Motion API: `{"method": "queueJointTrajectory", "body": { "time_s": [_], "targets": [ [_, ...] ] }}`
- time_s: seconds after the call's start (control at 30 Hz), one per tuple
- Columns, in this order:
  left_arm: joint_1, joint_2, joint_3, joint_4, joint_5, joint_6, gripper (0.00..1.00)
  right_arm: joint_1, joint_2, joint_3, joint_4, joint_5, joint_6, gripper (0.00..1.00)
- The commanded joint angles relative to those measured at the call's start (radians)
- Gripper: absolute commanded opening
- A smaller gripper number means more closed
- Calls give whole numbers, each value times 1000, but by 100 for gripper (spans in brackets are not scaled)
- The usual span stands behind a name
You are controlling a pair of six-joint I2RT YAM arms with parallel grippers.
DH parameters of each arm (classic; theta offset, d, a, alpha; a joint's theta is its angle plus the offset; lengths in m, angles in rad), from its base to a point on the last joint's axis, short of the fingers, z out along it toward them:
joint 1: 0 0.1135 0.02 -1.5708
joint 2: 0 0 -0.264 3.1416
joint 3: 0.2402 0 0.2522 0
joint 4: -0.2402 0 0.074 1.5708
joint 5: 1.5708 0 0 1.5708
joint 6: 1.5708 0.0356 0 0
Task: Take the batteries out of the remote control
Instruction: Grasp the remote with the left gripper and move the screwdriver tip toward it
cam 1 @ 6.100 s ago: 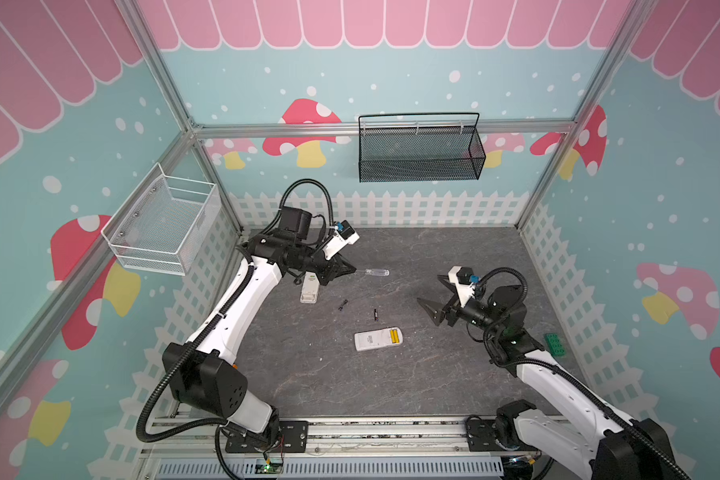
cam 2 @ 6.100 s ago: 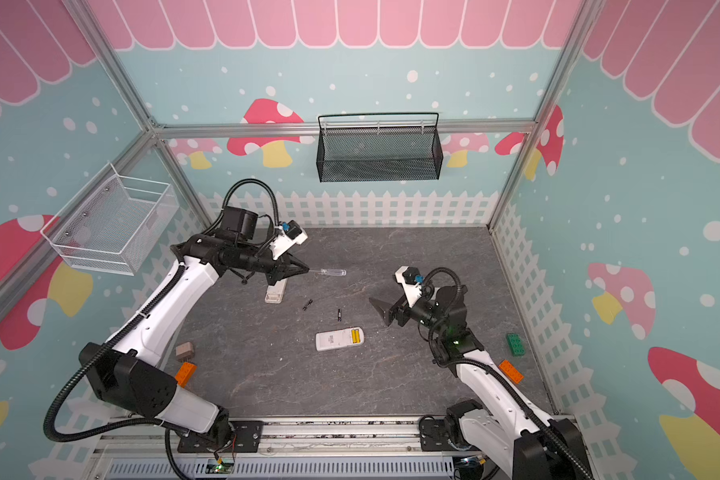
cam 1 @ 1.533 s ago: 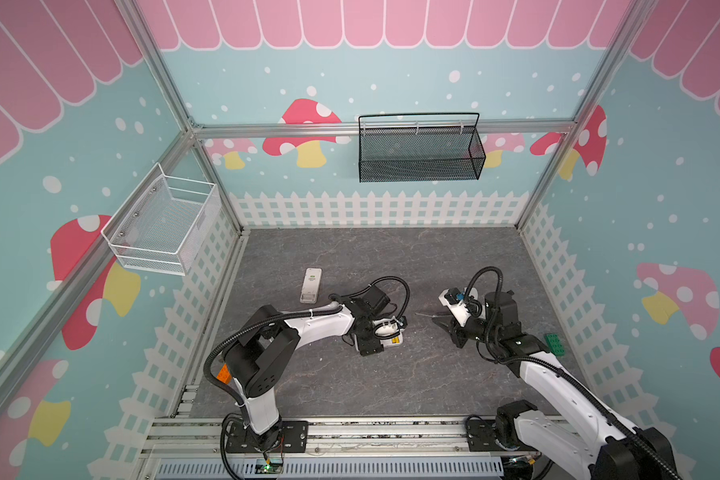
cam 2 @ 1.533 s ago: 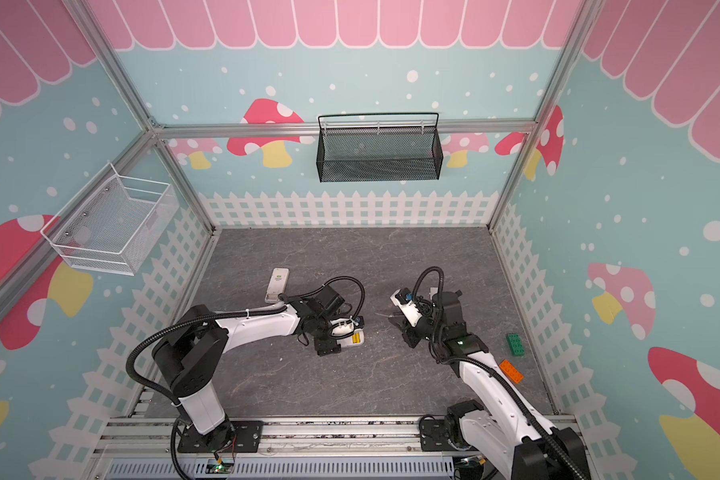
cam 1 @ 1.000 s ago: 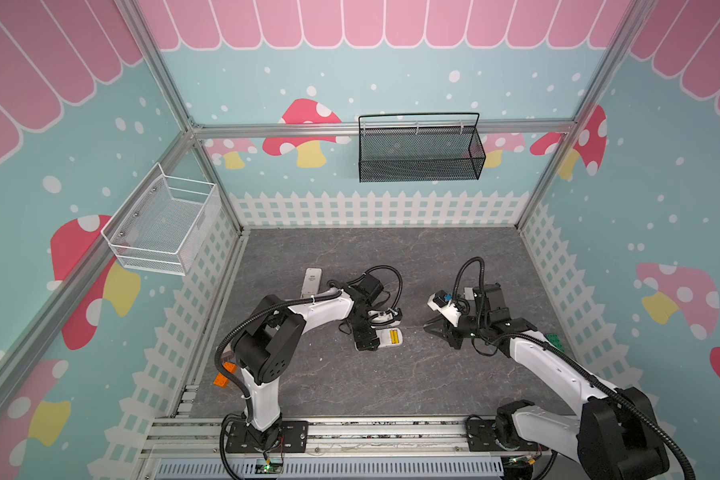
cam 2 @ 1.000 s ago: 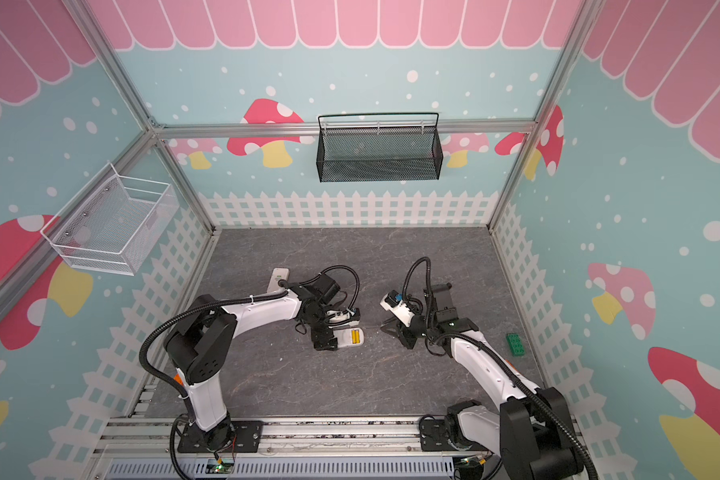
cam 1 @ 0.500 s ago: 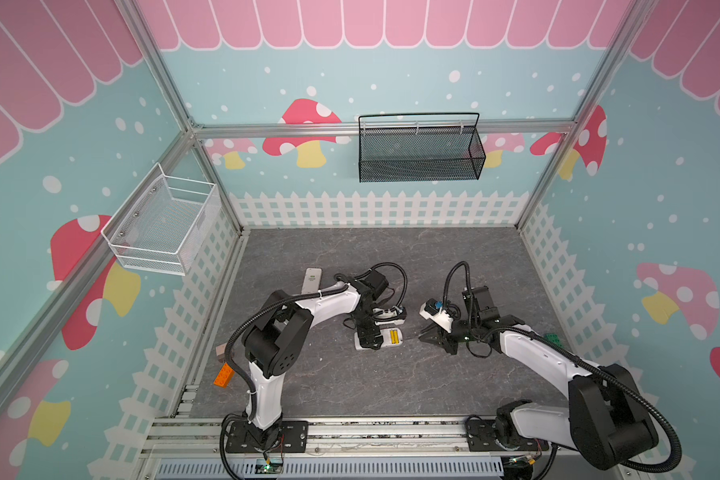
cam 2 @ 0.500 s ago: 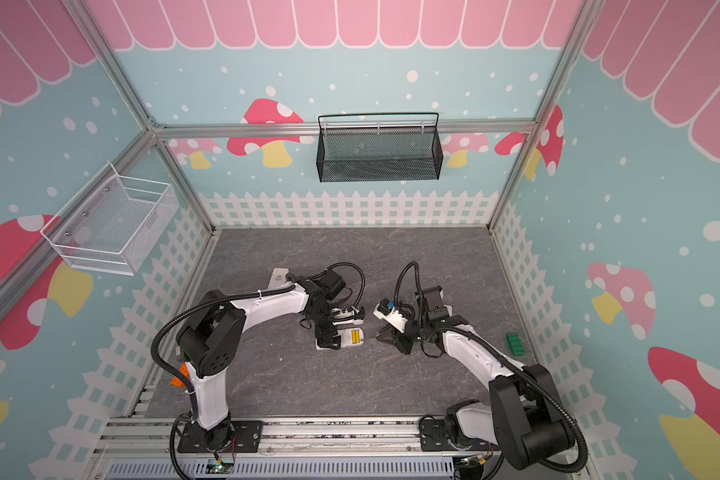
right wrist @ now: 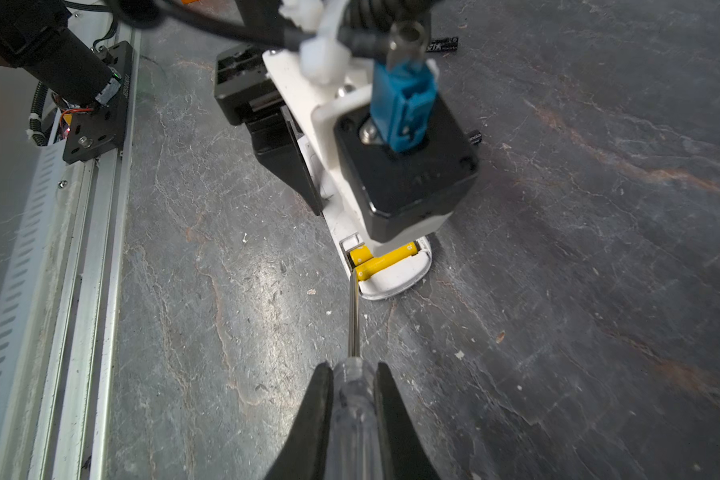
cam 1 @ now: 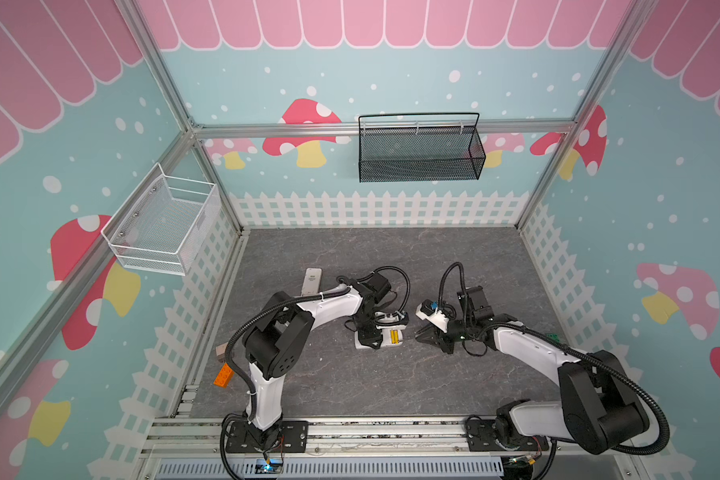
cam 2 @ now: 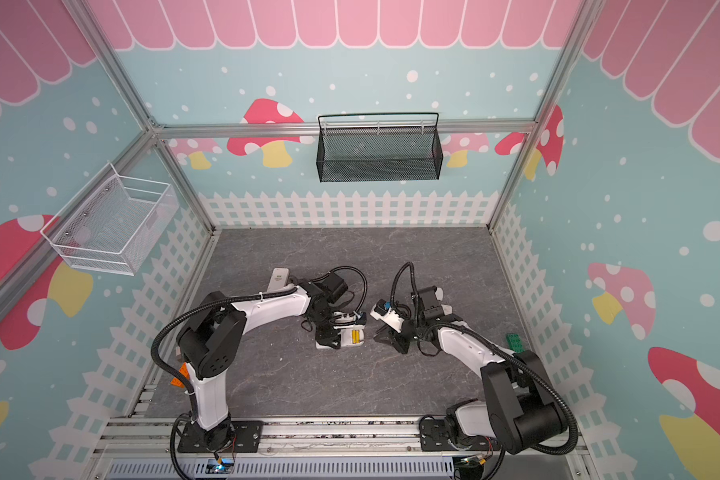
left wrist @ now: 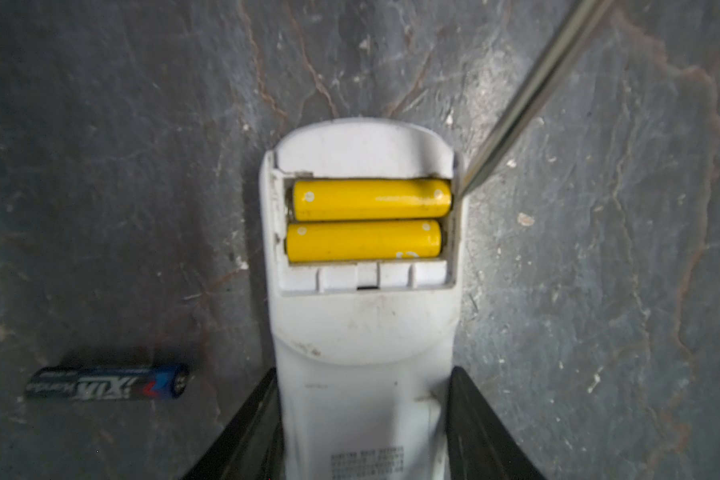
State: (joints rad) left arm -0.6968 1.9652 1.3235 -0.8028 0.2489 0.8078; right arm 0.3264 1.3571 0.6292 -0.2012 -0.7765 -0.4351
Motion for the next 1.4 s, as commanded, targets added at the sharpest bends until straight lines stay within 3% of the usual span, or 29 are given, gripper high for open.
{"method": "queueJointTrajectory", "body": {
  "time_s": [0.0,0.83,1.37],
  "targets": [
    [-4,55,-45,-19,-28,37,46,9,28,45,1,-21,-49,0],
    [-14,52,-30,-28,-66,103,40,39,51,79,-154,42,-203,0],
    [-23,45,-24,-28,-82,112,39,118,29,86,-162,320,-294,0]
  ]
}}
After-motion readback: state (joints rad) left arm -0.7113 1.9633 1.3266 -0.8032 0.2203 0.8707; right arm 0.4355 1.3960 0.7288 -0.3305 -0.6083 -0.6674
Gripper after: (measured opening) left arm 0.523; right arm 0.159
